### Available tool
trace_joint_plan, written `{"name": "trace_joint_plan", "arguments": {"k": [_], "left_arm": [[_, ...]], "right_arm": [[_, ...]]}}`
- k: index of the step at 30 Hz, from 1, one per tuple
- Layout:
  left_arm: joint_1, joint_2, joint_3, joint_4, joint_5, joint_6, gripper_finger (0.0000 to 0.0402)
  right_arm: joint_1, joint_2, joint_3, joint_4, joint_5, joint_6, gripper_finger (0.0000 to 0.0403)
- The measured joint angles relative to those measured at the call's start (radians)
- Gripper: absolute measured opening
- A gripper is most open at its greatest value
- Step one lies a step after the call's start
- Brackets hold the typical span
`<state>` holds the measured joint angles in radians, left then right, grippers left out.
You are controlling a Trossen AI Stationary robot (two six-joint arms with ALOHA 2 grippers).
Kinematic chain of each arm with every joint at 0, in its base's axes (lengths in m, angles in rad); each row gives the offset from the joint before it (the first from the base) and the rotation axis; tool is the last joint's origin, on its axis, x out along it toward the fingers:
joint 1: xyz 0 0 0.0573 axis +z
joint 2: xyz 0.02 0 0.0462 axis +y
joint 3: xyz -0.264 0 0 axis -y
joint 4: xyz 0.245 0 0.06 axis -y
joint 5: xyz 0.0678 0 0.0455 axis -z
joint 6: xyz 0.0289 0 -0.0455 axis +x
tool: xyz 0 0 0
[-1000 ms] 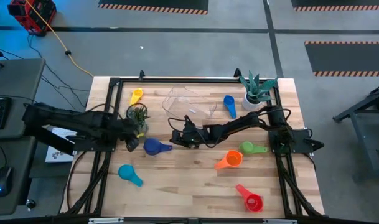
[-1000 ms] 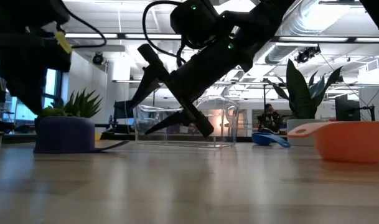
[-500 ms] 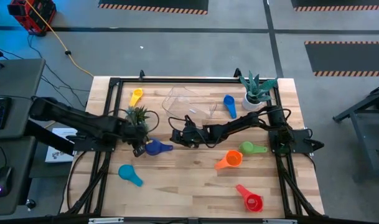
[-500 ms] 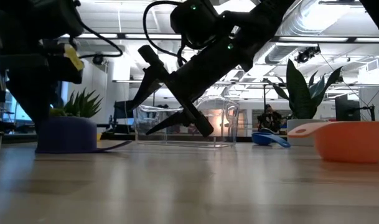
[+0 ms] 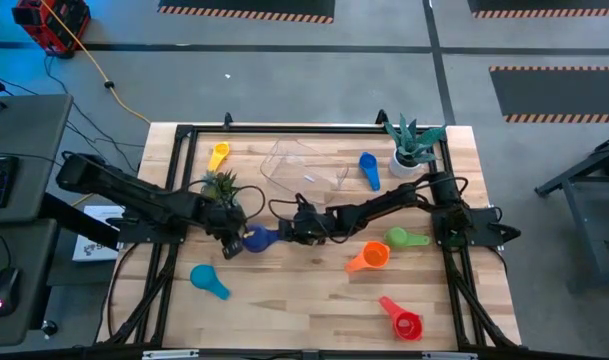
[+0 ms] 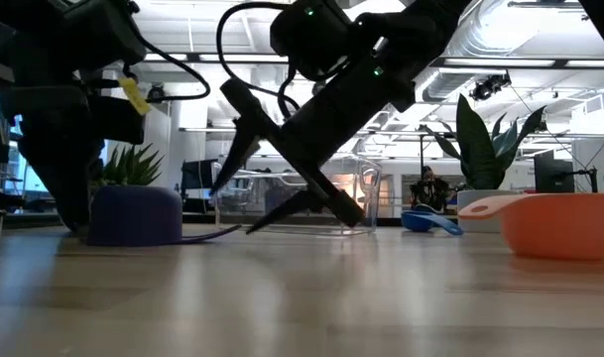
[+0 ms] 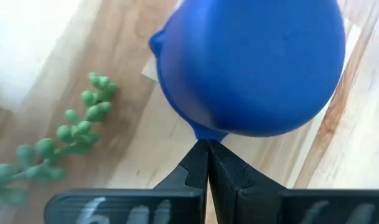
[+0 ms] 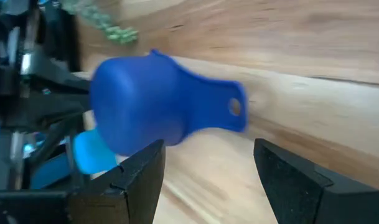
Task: Nest measuring cups in basket
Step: Put the dark blue measuring cup into the transparent bin
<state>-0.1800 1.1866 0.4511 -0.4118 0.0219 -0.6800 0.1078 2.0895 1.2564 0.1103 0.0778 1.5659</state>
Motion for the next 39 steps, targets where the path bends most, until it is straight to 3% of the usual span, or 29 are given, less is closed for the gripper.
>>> {"name": "trace_joint_plan", "arguments": {"k": [7,19,25,33,39], "left_arm": [[-0.011,0.027,0.000,0.012,-0.005,0.000,0.0000],[-0.011,0.028,0.000,0.031,-0.009,0.000,0.0000],[-0.011,0.027,0.000,0.059,-0.012,0.001,0.0000],[-0.011,0.027,0.000,0.077,-0.012,0.001,0.0000],[-0.011,0.027,0.000,0.077,-0.031,0.002,0.0000]], "right_arm": [[-0.015,0.000,0.000,-0.024,0.057,-0.004,0.0238],[-0.029,0.000,0.000,-0.022,-0.004,-0.064,0.0238],[-0.029,0.000,0.000,-0.038,0.069,-0.044,0.0238],[-0.029,0.000,0.000,-0.043,0.023,-0.073,0.0238],[-0.029,0.000,0.000,-0.054,0.051,-0.065,0.0236]]}}
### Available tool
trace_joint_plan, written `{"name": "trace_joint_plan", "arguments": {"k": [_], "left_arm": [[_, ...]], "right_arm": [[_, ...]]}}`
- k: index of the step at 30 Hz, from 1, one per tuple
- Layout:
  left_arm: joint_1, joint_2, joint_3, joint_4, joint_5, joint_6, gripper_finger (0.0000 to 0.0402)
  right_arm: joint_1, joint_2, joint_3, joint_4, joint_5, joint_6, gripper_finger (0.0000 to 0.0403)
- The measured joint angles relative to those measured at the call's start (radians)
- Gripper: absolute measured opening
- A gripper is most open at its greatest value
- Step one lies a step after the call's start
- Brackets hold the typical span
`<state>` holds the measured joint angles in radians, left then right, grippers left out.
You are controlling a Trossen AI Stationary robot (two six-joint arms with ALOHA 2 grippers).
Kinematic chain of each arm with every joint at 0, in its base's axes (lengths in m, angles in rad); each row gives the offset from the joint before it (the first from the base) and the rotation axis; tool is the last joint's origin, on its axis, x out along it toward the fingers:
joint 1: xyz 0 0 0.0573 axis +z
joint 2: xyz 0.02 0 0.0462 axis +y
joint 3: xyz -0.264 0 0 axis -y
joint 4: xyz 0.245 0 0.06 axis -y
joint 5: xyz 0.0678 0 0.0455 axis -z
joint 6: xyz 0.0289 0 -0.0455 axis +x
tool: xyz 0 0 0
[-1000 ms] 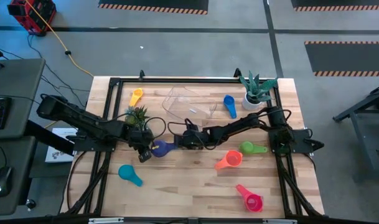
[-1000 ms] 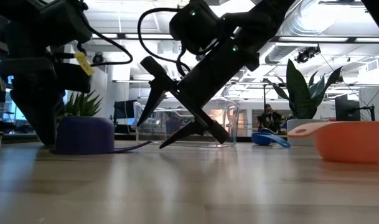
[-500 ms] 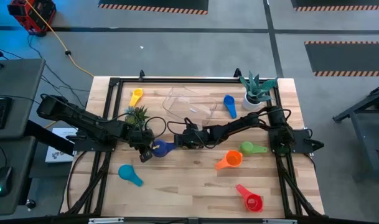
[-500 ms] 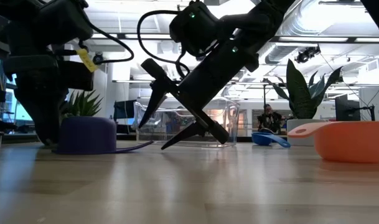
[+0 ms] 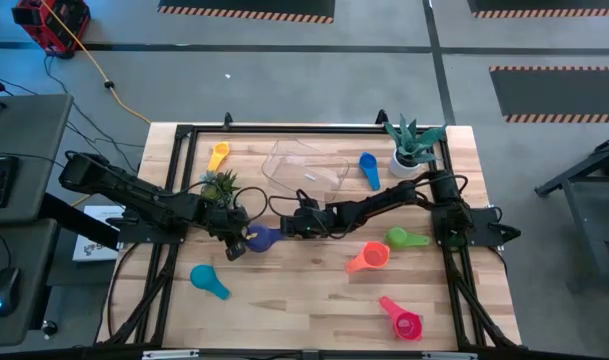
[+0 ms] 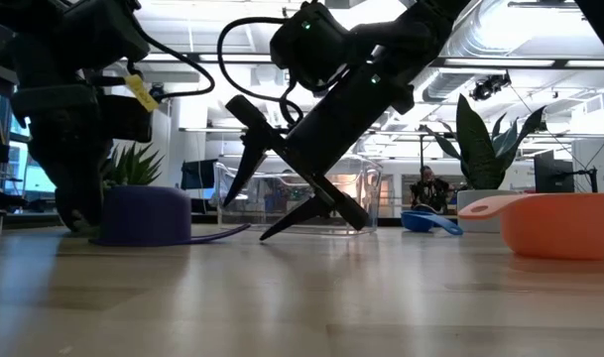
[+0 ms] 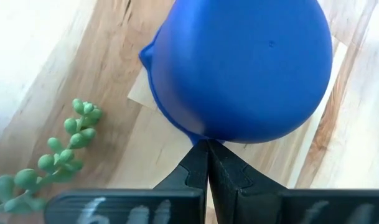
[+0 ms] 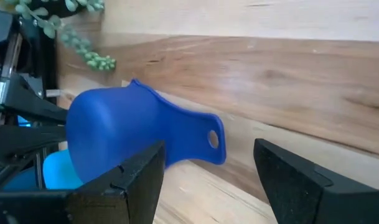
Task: Nest measuring cups in basket
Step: Put the dark blue measuring cup into the transparent bin
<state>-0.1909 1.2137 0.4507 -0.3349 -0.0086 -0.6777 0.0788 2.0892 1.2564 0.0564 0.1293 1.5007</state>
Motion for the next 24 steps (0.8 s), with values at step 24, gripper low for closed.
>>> {"name": "trace_joint_plan", "arguments": {"k": [24], "left_arm": [[0.000,0.000,0.000,0.001,-0.022,0.000,0.0000]], "right_arm": [[0.006,0.067,0.004,0.097,-0.051,0.030,0.0150]]}}
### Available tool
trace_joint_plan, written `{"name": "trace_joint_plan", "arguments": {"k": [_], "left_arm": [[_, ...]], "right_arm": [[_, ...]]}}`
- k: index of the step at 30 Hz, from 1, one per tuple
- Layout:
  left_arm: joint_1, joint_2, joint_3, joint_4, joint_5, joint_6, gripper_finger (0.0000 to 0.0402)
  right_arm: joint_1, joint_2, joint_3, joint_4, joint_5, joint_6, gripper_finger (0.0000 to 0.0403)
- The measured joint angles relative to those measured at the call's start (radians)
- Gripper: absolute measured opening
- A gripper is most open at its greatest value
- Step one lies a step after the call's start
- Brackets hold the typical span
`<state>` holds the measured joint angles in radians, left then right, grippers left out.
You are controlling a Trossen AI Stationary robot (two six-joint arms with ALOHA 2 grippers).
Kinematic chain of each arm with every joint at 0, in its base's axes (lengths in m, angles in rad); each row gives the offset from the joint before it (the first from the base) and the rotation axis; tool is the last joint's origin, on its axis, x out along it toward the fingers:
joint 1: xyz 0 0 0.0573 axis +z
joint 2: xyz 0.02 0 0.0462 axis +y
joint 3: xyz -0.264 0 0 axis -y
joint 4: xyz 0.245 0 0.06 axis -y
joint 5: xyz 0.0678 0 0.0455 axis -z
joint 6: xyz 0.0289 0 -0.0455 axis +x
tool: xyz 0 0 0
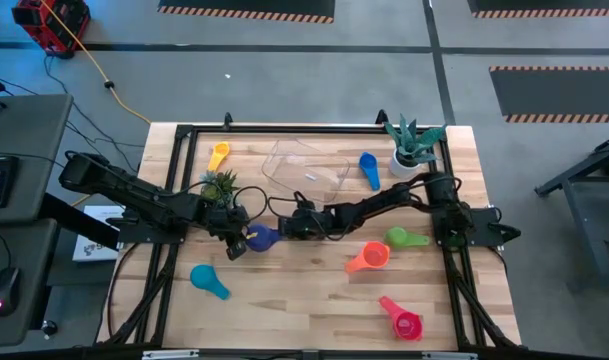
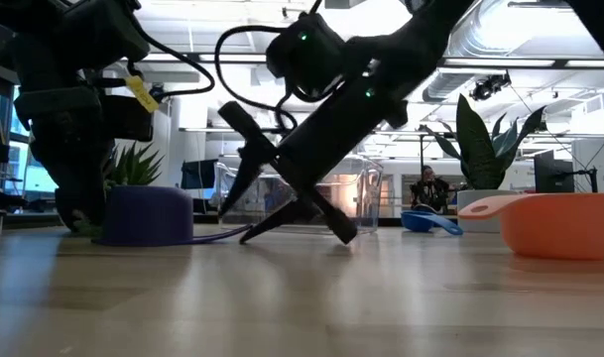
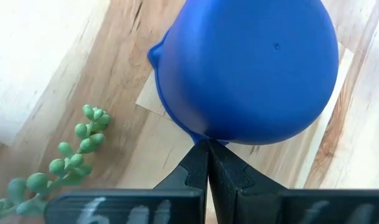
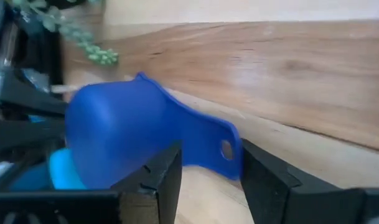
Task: Nest measuring cups in basket
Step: Put the dark blue measuring cup into the transparent bin
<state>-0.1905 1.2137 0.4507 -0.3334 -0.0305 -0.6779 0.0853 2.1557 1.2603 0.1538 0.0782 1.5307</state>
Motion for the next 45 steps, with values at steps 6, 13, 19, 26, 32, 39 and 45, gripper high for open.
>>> {"name": "trace_joint_plan", "arguments": {"k": [6,13,19,26,32,39,45], "left_arm": [[0.000,0.000,0.000,0.002,0.000,-0.001,0.0000],[0.000,0.000,0.000,0.002,0.000,-0.001,0.0000],[0.005,0.000,0.000,-0.002,0.093,-0.001,0.0000],[0.035,-0.081,0.080,-0.091,0.412,-0.007,0.0000],[0.028,-0.330,0.166,-0.087,0.415,-0.048,0.0000],[0.043,-0.643,0.196,-0.046,-0.125,-0.071,0.0000],[0.043,-0.787,0.196,-0.037,-0.344,-0.104,0.0000]], "right_arm": [[0.000,0.003,0.000,0.017,0.002,-0.006,0.0159],[-0.007,0.004,0.000,0.000,-0.021,-0.012,0.0098],[-0.007,-0.004,-0.005,0.009,-0.042,-0.048,0.0010],[-0.025,-0.124,-0.008,-0.102,-0.146,-0.268,0.0004],[-0.018,-0.367,-0.008,-0.461,-0.127,-0.580,0.0002],[0.110,-0.564,-0.006,-0.623,0.289,-0.925,0.0001],[0.207,-0.449,-0.001,-0.486,0.450,-1.366,0.0001]]}}
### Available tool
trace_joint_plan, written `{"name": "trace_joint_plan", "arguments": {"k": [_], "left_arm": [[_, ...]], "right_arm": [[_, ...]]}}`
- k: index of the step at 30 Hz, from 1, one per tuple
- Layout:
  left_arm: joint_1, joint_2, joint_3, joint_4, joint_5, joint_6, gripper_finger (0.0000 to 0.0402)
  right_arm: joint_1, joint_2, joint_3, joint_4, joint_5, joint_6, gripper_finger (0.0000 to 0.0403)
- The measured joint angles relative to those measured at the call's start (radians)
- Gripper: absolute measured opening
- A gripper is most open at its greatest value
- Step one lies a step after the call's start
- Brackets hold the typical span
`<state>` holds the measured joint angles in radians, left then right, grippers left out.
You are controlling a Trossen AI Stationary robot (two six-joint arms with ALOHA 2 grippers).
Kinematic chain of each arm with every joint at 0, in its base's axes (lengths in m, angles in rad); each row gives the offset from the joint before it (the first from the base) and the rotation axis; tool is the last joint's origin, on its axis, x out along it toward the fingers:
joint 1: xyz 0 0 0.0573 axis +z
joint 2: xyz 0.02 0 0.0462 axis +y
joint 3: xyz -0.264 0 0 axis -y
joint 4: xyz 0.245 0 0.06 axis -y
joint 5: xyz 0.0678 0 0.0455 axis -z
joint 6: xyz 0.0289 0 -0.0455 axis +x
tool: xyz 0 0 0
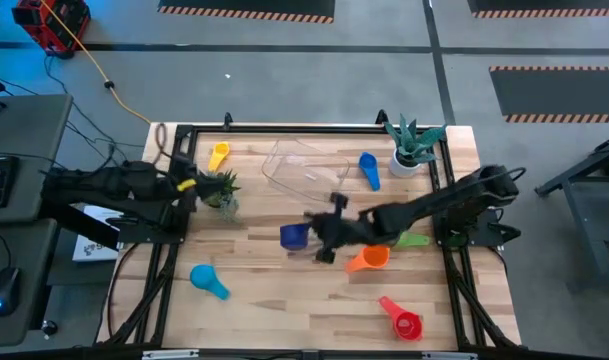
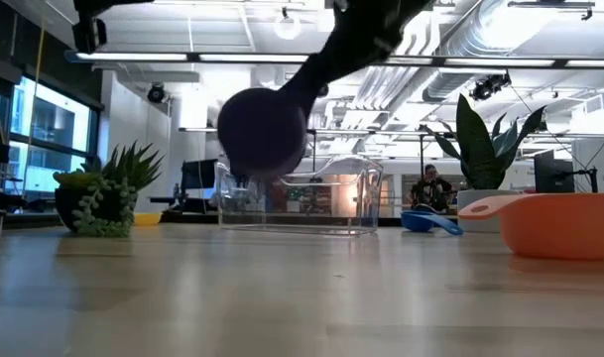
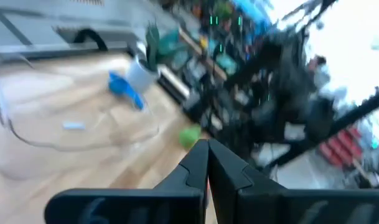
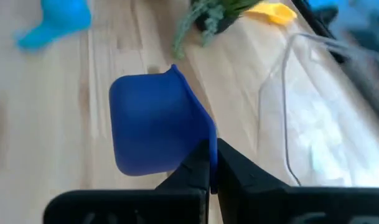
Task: Nest measuring cups in basket
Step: Put the dark blue measuring cup into the transparent bin
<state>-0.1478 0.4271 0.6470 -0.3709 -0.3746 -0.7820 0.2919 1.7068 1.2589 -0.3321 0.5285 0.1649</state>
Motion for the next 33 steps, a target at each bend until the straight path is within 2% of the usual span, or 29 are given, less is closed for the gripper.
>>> {"name": "trace_joint_plan", "arguments": {"k": [5,9,12,19,23,26,33], "left_arm": [[0.000,-0.007,-0.001,0.000,0.004,-0.032,0.0001],[0.000,0.061,-0.001,0.014,0.084,0.038,0.0028],[0.000,0.130,0.010,0.022,0.183,0.125,0.0074],[0.000,0.336,0.087,-0.022,0.430,0.355,0.0208],[0.000,0.455,0.112,-0.028,0.515,0.488,0.0258],[0.000,0.525,0.114,-0.031,0.520,0.546,0.0273],[0.000,0.617,0.115,-0.028,0.514,0.568,0.0273]], "right_arm": [[0.021,0.113,0.144,0.011,0.126,-0.241,0.0000],[0.004,0.163,0.255,-0.033,0.107,-0.396,0.0000],[-0.013,0.159,0.292,-0.049,0.087,-0.433,0.0000],[-0.023,0.150,0.355,-0.096,0.024,-0.528,0.0000],[-0.023,0.151,0.364,-0.097,0.010,-0.533,0.0000],[-0.022,0.151,0.365,-0.098,0.004,-0.533,0.0000],[-0.021,0.151,0.365,-0.096,-0.009,-0.533,0.0000]]}}
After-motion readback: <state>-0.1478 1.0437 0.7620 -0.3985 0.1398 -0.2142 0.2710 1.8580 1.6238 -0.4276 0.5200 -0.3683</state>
